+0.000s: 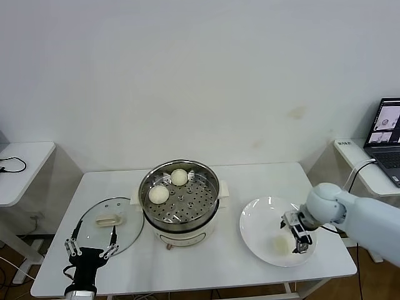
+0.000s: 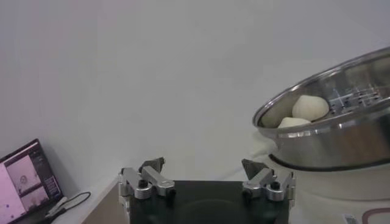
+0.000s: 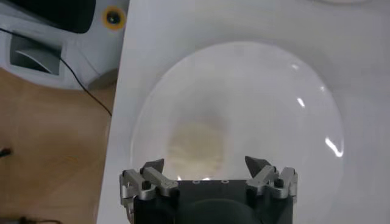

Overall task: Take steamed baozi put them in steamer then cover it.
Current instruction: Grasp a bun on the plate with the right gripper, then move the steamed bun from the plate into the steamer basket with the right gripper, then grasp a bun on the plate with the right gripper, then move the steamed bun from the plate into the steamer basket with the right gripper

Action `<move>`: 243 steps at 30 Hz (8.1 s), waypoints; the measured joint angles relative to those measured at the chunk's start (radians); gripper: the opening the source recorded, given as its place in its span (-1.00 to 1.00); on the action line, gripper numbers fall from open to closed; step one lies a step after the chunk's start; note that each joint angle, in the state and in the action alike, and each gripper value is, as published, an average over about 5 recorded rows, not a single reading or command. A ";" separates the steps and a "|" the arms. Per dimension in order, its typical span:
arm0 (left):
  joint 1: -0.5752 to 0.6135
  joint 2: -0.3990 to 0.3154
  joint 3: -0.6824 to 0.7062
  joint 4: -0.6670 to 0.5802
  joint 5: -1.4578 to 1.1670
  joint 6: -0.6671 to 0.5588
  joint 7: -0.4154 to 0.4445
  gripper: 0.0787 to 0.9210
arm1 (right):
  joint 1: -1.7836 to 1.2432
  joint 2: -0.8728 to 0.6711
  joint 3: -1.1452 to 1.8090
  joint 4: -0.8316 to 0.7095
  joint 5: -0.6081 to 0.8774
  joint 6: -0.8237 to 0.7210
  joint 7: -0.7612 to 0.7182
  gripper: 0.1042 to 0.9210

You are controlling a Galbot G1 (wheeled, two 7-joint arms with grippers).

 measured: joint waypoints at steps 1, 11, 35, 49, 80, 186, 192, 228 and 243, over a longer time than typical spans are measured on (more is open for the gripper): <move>-0.001 0.000 0.000 0.001 0.000 0.000 0.000 0.77 | -0.006 0.003 0.003 -0.004 -0.004 0.000 0.002 0.76; -0.007 0.000 0.000 0.008 0.000 0.000 0.000 0.77 | -0.045 0.039 0.017 -0.045 -0.021 -0.004 0.015 0.58; -0.008 0.003 -0.001 0.000 -0.002 0.000 0.000 0.77 | -0.021 0.046 0.046 -0.061 -0.003 -0.002 -0.019 0.13; -0.015 0.015 0.005 -0.008 -0.007 0.001 0.001 0.77 | 0.265 0.076 -0.020 -0.079 0.113 -0.005 -0.069 0.16; 0.009 0.022 -0.058 -0.024 -0.055 0.014 0.008 0.77 | 0.622 0.628 -0.261 -0.233 0.353 0.085 0.061 0.16; 0.005 0.026 -0.020 -0.014 -0.037 0.018 0.005 0.77 | -0.040 0.031 0.116 -0.186 -0.065 0.004 0.060 0.76; 0.005 0.025 -0.024 -0.011 -0.038 0.018 0.006 0.77 | -0.061 0.073 0.128 -0.246 -0.086 0.017 0.062 0.76; 0.008 0.019 -0.019 -0.021 -0.036 0.018 0.004 0.77 | -0.019 0.117 0.139 -0.292 -0.065 0.018 0.021 0.10; -0.007 0.035 -0.012 -0.027 -0.038 0.023 0.007 0.77 | 0.419 0.160 -0.105 -0.180 0.172 -0.069 0.021 0.14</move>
